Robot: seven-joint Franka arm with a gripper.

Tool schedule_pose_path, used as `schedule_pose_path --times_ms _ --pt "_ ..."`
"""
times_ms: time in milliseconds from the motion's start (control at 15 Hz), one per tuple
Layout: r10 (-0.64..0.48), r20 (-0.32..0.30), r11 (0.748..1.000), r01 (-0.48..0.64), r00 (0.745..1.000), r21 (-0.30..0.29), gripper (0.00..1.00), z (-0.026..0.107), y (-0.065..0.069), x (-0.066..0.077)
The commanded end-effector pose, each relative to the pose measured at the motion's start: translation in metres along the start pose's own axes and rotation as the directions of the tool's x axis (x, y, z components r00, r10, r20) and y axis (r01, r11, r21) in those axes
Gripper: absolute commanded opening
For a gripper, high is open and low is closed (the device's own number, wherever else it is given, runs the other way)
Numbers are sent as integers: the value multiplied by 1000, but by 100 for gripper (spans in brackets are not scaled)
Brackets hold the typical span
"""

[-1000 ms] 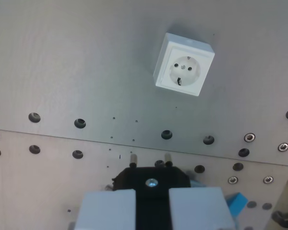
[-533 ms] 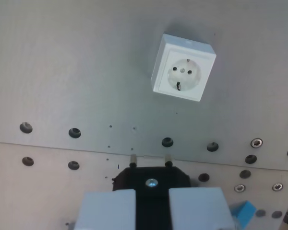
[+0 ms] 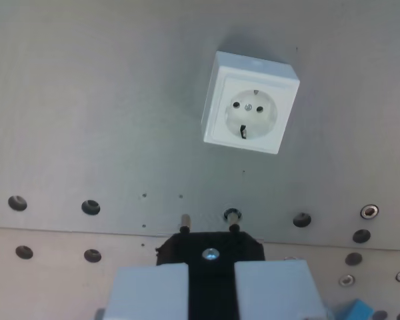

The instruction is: Move above the white socket

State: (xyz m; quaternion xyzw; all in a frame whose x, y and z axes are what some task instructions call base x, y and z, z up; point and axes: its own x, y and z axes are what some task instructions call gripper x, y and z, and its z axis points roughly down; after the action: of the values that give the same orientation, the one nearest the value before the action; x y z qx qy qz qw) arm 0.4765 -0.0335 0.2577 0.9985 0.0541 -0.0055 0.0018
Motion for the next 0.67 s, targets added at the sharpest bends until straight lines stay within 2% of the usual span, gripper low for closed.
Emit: schedule_pose_path --times_ms 67,667 --pt "94 -97 995 -98 991 -35 0 16 5 -4" --pt "146 -107 988 -150 983 -31 0 62 17 -11"
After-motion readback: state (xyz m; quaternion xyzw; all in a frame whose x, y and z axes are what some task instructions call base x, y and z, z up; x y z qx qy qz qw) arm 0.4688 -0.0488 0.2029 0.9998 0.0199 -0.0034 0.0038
